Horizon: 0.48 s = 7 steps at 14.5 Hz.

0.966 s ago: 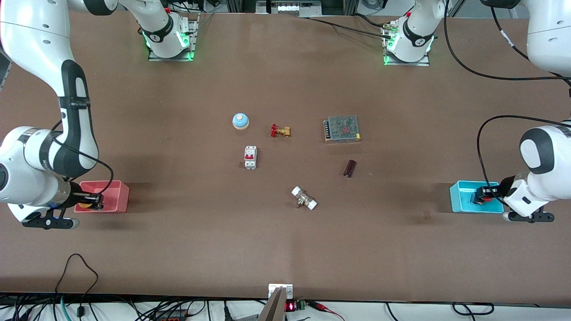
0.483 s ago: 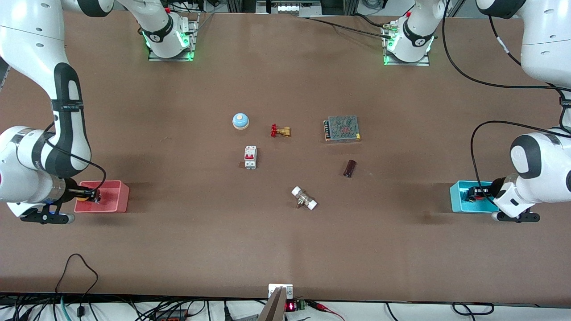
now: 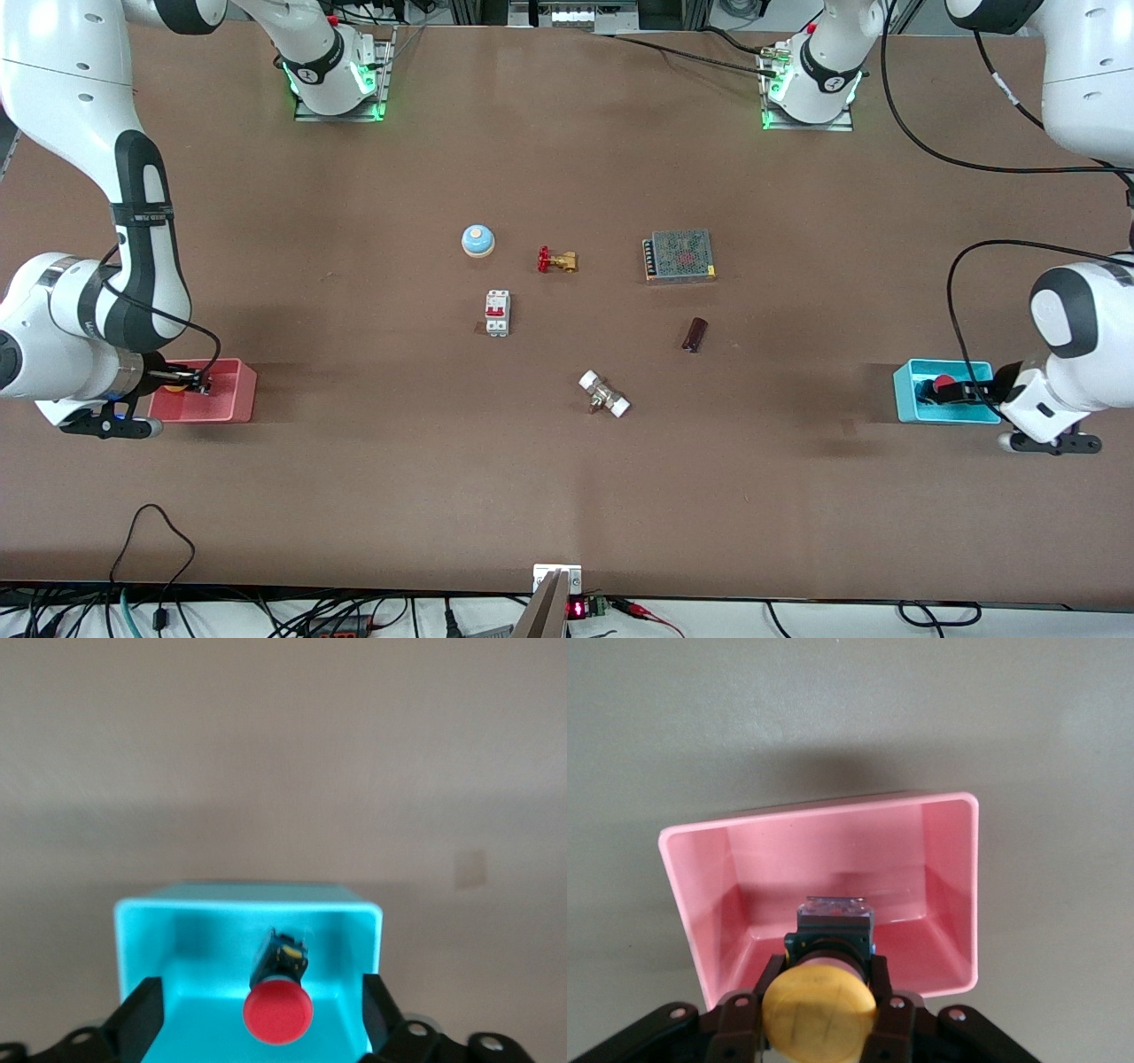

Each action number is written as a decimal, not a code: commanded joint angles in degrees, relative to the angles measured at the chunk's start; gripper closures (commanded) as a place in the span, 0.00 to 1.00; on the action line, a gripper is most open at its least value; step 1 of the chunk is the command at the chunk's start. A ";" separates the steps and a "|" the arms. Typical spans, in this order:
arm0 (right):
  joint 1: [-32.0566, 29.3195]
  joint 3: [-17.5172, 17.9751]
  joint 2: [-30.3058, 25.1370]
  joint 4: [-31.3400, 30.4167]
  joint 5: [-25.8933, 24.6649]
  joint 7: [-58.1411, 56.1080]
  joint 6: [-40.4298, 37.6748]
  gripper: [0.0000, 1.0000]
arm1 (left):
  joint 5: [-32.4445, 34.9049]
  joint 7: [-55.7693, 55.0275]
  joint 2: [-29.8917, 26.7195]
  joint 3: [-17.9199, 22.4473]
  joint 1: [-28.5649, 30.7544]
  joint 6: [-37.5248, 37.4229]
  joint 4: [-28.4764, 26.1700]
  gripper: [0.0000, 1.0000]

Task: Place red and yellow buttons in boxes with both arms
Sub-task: 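Lower the buttons into the boxes and open both grippers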

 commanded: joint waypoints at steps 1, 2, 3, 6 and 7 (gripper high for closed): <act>-0.93 0.75 -0.04 -0.44 0.36 -0.74 0.64 0.65 | 0.79 -1.75 -2.83 -0.60 -0.53 -1.35 1.02 0.00; -0.94 0.75 0.58 -0.44 0.45 -0.74 1.25 0.64 | 0.71 -2.46 -3.97 -0.60 -1.32 -1.43 1.02 0.00; -1.02 0.75 1.02 -0.44 0.45 -0.74 2.04 0.64 | 0.79 -2.64 -5.20 -0.60 -1.67 -1.43 0.84 0.00; -1.02 0.75 2.16 -0.44 0.54 -0.74 4.15 0.64 | 0.71 -2.99 -7.67 -0.86 -2.55 -3.98 0.76 0.00; -1.11 0.75 2.51 -0.44 0.54 -0.74 4.76 0.64 | 0.62 -3.25 -8.63 -1.04 -3.25 -4.33 0.75 0.00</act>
